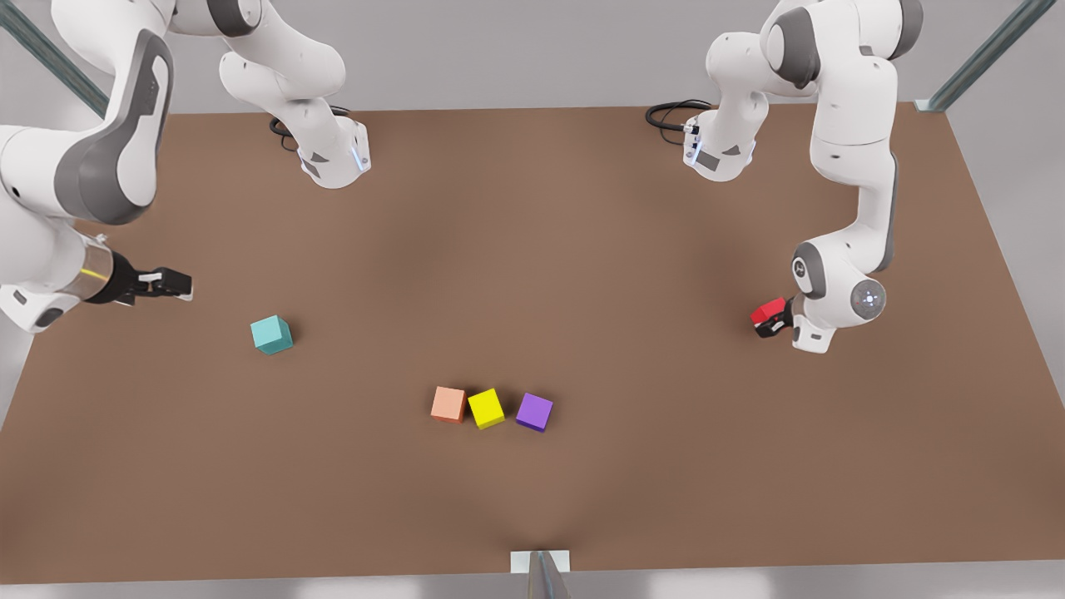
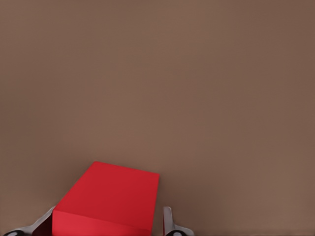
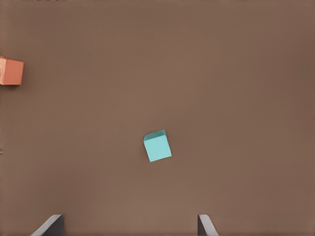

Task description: Pick up red wooden cube and pass to hand red wooden cube and place in blue wooden cube

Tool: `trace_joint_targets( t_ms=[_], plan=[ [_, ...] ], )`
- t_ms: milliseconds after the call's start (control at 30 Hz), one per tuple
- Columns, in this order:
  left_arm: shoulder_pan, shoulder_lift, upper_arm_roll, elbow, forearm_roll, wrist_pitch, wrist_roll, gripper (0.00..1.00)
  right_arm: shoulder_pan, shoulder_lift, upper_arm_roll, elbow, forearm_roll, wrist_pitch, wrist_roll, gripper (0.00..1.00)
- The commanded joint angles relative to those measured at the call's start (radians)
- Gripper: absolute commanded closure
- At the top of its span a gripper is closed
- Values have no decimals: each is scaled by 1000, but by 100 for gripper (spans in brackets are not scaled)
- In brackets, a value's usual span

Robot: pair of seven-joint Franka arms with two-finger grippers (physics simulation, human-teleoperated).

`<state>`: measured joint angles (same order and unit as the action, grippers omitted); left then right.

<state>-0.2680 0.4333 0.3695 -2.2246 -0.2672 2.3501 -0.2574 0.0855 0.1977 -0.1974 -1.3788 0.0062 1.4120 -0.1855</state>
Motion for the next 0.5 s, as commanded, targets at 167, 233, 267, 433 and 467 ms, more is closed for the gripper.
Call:
trace_joint_targets(
  t_ms=[167,233,267,433,467],
  plan=[
    [0,2,-1,0,-29,11,29,42,5,17,4,1,4,-28,6,0],
    [0,2,-27,22,-30,8,23,42,2,23,4,0,4,-28,3,0],
    [0,-7,-43,66,-69,-18,23,42,2,25,4,1,3,-28,3,0],
    [20,108,-173,623,-379,-647,26,40,-1,144,7,1,345,-64,-354,0],
    [18,148,-233,707,-411,-719,24,40,-16,242,4,4,546,-91,-417,0]
  ],
)
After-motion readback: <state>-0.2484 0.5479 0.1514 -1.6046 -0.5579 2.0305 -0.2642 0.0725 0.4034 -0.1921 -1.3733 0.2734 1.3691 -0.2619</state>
